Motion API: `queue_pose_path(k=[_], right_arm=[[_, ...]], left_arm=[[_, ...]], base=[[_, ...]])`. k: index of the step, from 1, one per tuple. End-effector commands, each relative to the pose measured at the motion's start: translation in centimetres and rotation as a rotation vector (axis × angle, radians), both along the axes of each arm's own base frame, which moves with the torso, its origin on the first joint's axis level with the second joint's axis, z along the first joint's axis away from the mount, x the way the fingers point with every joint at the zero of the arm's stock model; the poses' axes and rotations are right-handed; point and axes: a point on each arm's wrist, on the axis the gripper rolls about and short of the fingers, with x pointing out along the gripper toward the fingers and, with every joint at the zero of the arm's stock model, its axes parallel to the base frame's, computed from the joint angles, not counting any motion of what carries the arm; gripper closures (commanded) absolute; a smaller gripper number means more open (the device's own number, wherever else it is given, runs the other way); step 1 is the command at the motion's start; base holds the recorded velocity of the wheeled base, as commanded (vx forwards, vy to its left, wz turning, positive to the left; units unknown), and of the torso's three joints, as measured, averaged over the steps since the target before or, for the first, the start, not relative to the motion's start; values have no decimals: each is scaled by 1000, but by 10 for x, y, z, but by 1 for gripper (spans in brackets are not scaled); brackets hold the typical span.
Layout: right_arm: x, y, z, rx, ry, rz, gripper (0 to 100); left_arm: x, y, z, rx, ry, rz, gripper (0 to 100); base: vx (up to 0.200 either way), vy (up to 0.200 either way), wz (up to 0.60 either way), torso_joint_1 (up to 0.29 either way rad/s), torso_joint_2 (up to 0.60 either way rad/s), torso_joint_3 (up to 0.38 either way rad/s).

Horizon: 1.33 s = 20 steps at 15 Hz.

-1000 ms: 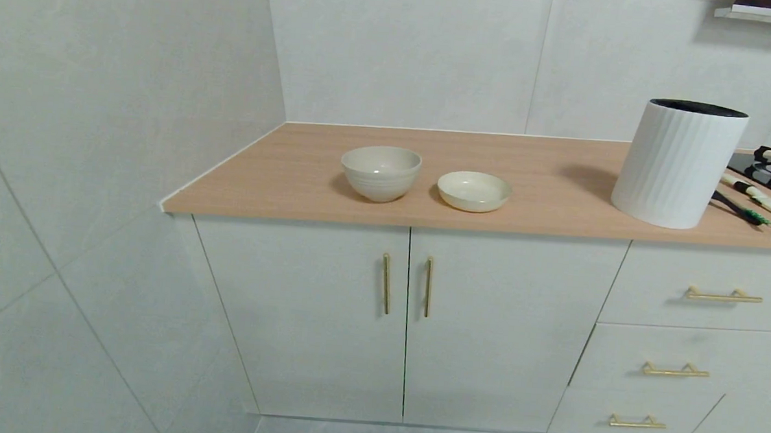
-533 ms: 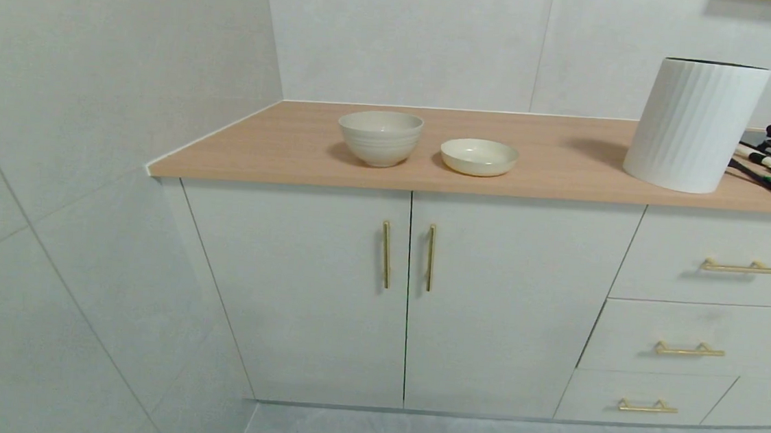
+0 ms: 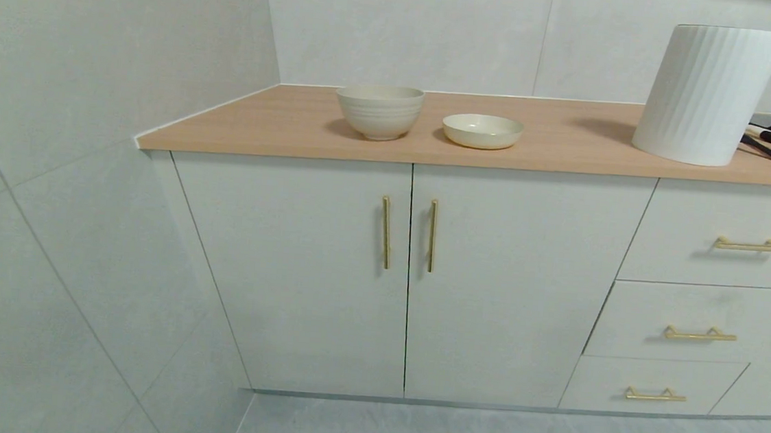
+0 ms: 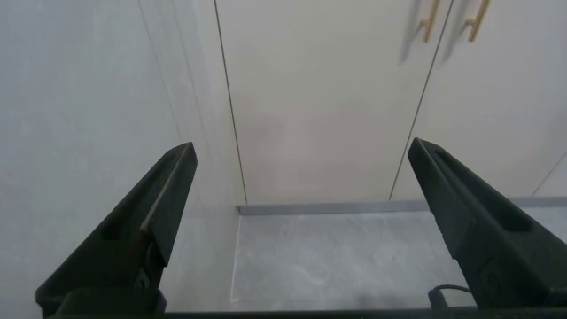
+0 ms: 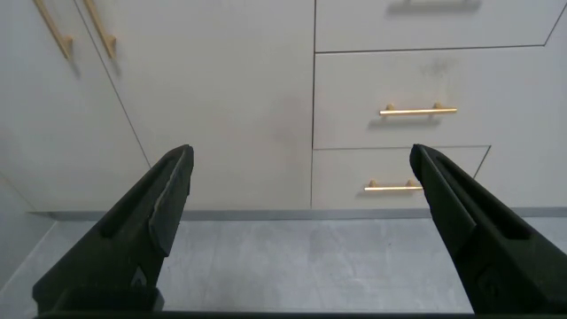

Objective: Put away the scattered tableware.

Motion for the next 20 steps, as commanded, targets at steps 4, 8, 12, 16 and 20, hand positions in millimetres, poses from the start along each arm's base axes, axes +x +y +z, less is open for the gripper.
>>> queue_pose_path(k=[4, 8, 12, 16, 20], right_arm=[[0, 0, 0, -2, 0, 1, 0], [0, 0, 0, -2, 0, 1, 0], [0, 0, 0, -2, 0, 1, 0], [0, 0, 0, -2, 0, 1, 0], [0, 0, 0, -2, 0, 1, 0]], left_arm=[[0, 0, 0, 1, 0, 1, 0], [0, 0, 0, 1, 0, 1, 0], [0, 0, 0, 2, 0, 1, 0], [0, 0, 0, 1, 0, 1, 0], [0, 0, 0, 1, 0, 1, 0]], base=[[0, 0, 0, 0, 0, 0], [0, 0, 0, 0, 0, 0], [200, 0, 0, -5, 4, 1], [200, 0, 0, 5, 2, 6], [150, 0, 0, -3, -1, 1]])
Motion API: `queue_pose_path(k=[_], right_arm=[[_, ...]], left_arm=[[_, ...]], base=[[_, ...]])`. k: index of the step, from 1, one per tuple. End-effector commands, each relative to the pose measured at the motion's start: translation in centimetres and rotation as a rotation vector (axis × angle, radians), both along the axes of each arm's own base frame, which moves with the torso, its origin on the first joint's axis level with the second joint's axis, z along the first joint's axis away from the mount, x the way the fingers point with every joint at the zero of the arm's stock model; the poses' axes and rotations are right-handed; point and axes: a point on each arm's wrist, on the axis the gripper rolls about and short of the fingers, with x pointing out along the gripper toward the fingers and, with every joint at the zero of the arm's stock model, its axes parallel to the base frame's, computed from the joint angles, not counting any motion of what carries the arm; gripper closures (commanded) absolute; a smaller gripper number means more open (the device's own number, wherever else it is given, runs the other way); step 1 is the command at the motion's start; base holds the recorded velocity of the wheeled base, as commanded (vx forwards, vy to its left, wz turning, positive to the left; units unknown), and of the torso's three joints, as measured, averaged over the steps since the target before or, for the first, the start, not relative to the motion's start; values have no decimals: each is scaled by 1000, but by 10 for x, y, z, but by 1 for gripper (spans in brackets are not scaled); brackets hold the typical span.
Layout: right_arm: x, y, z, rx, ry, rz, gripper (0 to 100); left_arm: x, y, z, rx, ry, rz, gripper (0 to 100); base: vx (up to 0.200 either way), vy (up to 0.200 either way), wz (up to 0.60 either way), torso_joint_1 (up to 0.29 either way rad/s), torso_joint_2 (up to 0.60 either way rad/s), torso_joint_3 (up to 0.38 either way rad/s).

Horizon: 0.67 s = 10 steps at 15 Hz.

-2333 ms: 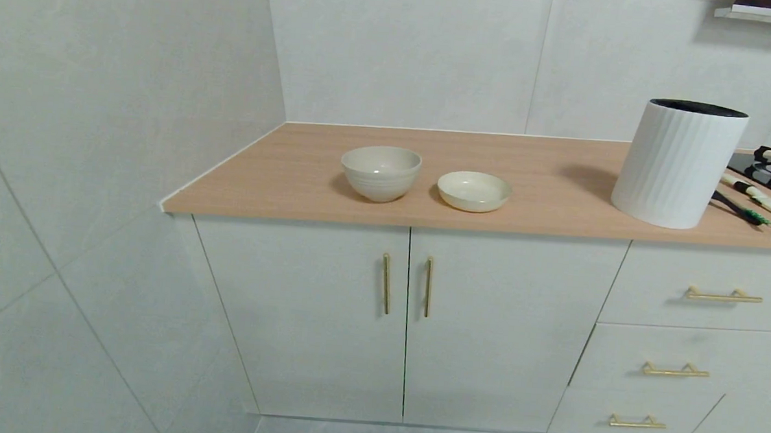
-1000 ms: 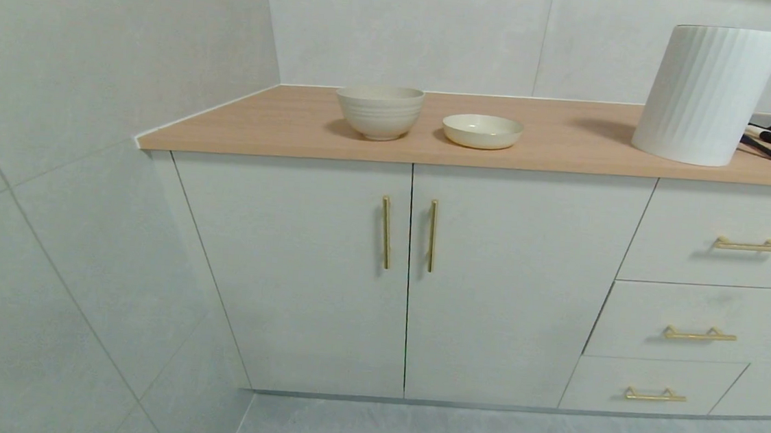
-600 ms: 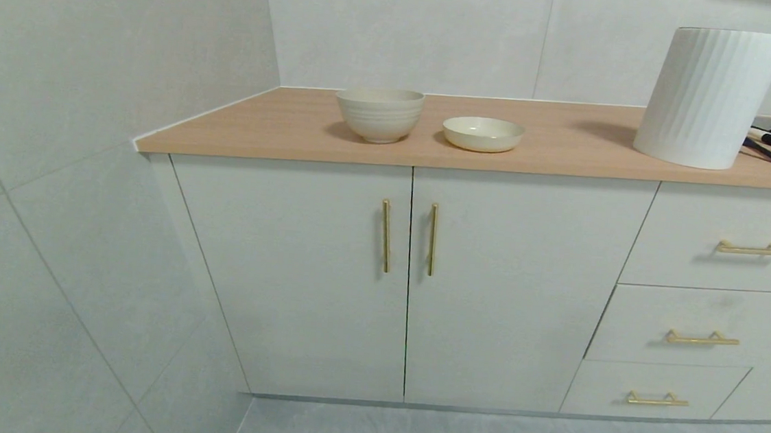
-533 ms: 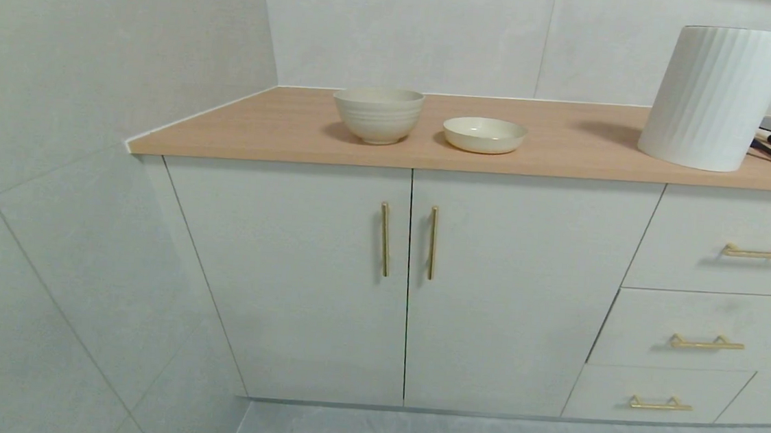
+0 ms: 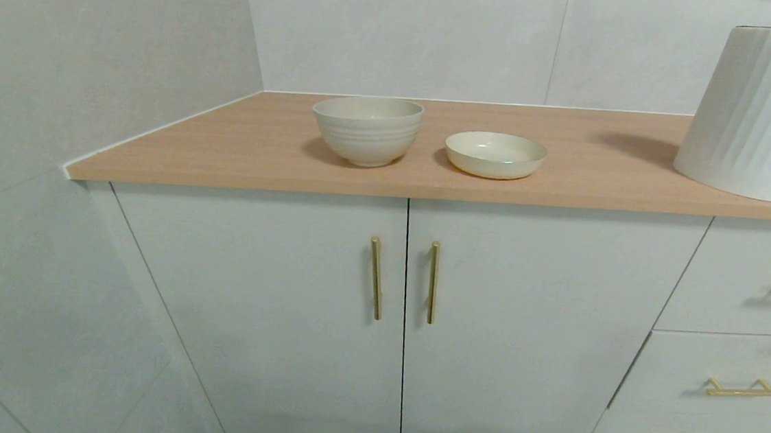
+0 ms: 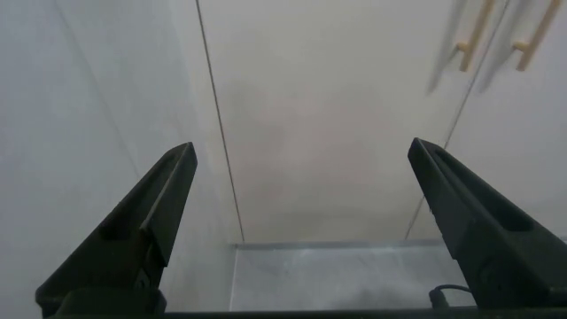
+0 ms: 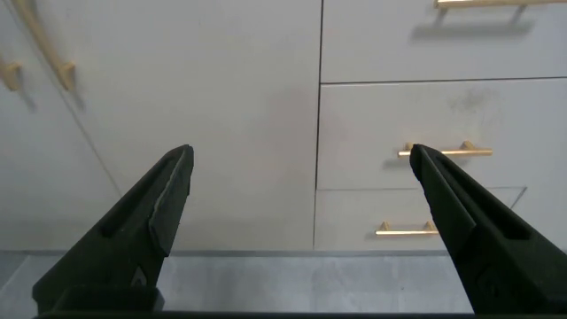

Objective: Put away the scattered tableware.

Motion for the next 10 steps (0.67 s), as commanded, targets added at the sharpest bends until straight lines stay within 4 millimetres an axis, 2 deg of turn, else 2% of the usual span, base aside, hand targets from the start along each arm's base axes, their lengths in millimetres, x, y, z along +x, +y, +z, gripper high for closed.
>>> queue_pose_path(k=[1, 5, 6, 10], right_arm=[[0, 0, 0, 0, 0, 0, 0], [0, 0, 0, 0, -1, 0, 0], [0, 0, 0, 0, 0, 0, 0], [0, 0, 0, -6, 2, 0, 0]], left_arm=[[0, 0, 0, 0, 0, 0, 0], [0, 0, 0, -2, 0, 0, 0], [0, 0, 0, -2, 0, 0, 0], [0, 0, 0, -2, 0, 0, 0]], base=[[0, 0, 0, 0, 0, 0], [0, 0, 0, 0, 0, 0], [0, 200, 0, 2, 7, 7], [0, 0, 0, 0, 0, 0]])
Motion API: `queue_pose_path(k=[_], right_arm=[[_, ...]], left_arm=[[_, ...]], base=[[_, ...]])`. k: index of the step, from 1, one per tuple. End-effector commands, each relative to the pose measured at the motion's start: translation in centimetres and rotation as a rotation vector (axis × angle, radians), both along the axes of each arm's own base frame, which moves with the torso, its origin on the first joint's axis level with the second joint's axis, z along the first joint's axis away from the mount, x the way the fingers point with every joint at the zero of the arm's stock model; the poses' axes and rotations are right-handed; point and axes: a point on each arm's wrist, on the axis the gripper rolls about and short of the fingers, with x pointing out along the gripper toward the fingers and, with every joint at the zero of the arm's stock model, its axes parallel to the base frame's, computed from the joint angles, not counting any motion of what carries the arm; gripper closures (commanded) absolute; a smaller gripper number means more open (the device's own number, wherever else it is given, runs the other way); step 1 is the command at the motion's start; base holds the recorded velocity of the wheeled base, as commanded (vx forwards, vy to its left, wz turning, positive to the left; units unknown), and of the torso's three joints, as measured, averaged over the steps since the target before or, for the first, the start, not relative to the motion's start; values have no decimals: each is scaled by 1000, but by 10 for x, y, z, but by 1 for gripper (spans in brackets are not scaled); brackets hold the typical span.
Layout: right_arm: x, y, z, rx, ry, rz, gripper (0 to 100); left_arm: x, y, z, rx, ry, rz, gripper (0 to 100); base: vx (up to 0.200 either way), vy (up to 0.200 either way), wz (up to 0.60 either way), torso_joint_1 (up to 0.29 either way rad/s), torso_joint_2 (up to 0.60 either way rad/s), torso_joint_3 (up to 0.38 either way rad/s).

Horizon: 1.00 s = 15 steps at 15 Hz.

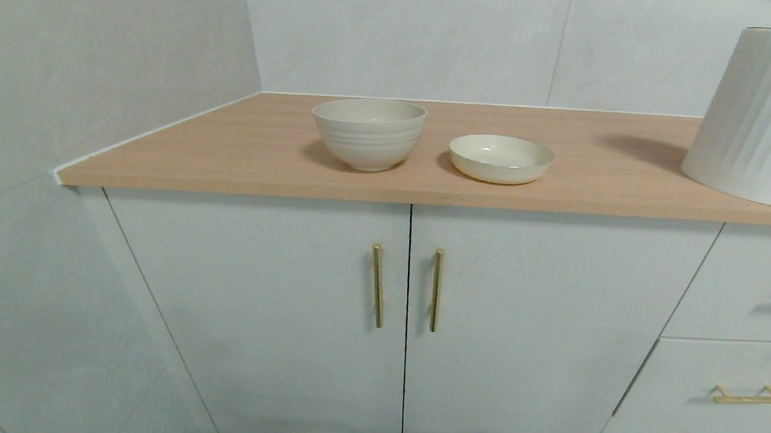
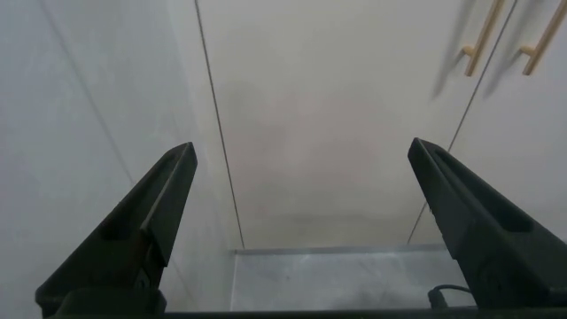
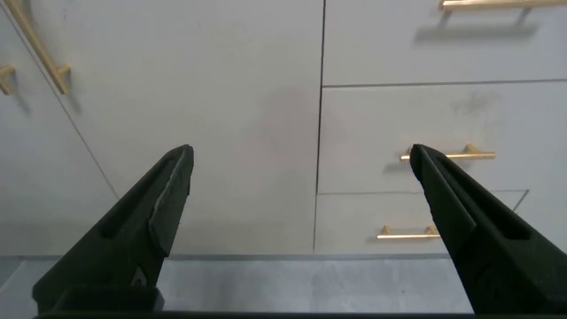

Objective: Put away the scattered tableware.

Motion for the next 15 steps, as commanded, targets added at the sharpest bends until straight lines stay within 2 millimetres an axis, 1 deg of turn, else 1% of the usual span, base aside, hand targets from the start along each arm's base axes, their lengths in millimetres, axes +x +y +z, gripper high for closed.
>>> queue_pose_path(k=[1, 8, 9, 10, 11, 12, 13, 14, 15], right_arm=[[0, 0, 0, -1, 2, 0, 0], [0, 0, 0, -43, -2, 11, 0], [-3, 1, 13, -36, -50, 29, 0], [-12, 1, 45, 19, -135, 86, 0], [-12, 2, 71, 102, -126, 173, 0], [-3, 3, 78, 88, -43, 266, 0], [12, 5, 82, 58, 55, 356, 0], [33, 8, 84, 57, 180, 421, 0], [54, 11, 89, 59, 286, 450, 0]], left_arm=[[0, 0, 0, 0, 0, 0, 0], [0, 0, 0, 1, 0, 0, 0], [0, 0, 0, 1, 0, 0, 0], [0, 0, 0, 1, 0, 0, 0], [0, 0, 0, 1, 0, 0, 0], [0, 0, 0, 1, 0, -1, 0], [0, 0, 0, 1, 0, 0, 0], [0, 0, 0, 1, 0, 0, 0], [0, 0, 0, 1, 0, 0, 0]], base=[[0, 0, 0, 0, 0, 0], [0, 0, 0, 0, 0, 0], [0, 0, 0, 0, 0, 0], [0, 0, 0, 0, 0, 0], [0, 0, 0, 0, 0, 0], [0, 0, 0, 0, 0, 0], [0, 0, 0, 0, 0, 0], [0, 0, 0, 0, 0, 0], [0, 0, 0, 0, 0, 0]])
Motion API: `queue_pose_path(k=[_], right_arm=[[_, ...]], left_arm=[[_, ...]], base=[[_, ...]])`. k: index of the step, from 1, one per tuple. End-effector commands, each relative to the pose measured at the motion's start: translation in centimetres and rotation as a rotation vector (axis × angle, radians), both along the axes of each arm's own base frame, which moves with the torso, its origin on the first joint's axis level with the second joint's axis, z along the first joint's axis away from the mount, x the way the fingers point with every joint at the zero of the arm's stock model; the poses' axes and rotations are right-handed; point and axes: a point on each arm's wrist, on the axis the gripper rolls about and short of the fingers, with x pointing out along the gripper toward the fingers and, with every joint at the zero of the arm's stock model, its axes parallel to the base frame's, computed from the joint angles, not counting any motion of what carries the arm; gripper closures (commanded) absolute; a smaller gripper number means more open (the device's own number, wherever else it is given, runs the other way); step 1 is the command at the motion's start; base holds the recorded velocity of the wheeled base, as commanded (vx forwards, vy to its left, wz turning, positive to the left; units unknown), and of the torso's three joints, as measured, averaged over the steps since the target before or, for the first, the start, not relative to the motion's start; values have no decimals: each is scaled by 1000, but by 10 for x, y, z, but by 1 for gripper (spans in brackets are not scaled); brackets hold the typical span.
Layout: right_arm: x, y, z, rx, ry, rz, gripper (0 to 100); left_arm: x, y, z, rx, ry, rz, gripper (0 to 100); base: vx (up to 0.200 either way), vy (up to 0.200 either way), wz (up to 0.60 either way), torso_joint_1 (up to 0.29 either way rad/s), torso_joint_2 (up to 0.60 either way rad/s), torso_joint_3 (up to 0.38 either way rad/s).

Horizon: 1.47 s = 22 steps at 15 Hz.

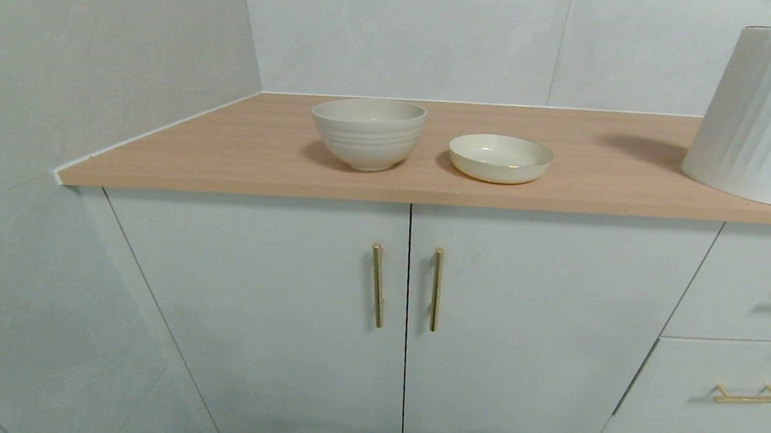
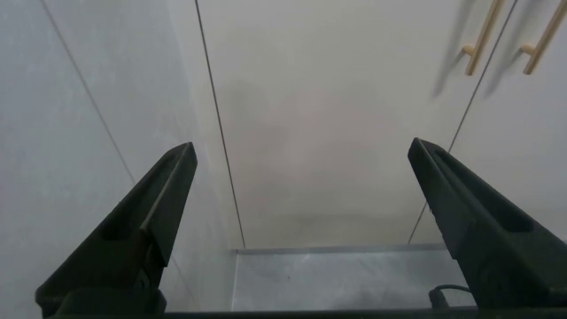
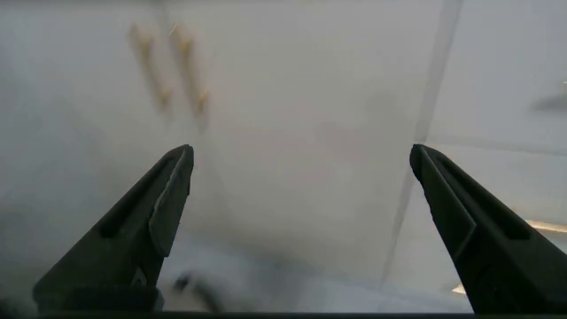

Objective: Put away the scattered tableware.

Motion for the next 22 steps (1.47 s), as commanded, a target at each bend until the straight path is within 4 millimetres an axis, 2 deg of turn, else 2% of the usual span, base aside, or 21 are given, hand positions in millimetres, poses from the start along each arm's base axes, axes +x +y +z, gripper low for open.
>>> queue_pose_path(k=[1, 3, 4, 9, 14, 16, 17, 18, 20, 22], right_arm=[[62, 10, 17, -42, 343, 192, 0], [112, 38, 26, -71, 516, 404, 0], [128, 51, 30, -69, 524, 456, 0], [208, 109, 34, -63, 569, 541, 0], [251, 161, 33, -85, 585, 621, 0], [262, 174, 30, -86, 591, 633, 0], [275, 185, 19, -89, 594, 638, 0], [278, 189, 14, -89, 594, 641, 0], [298, 203, -3, -52, 524, 641, 0], [307, 211, -12, 25, 501, 636, 0]], left_arm=[[0, 0, 0, 1, 1, 0, 0], [0, 0, 0, -1, 1, 0, 0], [0, 0, 0, -1, 1, 0, 0], [0, 0, 0, 1, 1, 0, 0], [0, 0, 0, -1, 1, 0, 0], [0, 0, 0, -1, 1, 0, 0], [0, 0, 0, -1, 1, 0, 0], [0, 0, 0, 1, 1, 0, 0], [0, 0, 0, -1, 1, 0, 0], [0, 0, 0, -1, 1, 0, 0]], base=[[0, 0, 0, 0, 0, 0], [0, 0, 0, 0, 0, 0], [0, 0, 0, 0, 0, 0], [0, 0, 0, 0, 0, 0], [0, 0, 0, 0, 0, 0], [0, 0, 0, 0, 0, 0], [0, 0, 0, 0, 0, 0], [0, 0, 0, 0, 0, 0], [0, 0, 0, 0, 0, 0], [0, 0, 0, 0, 0, 0]])
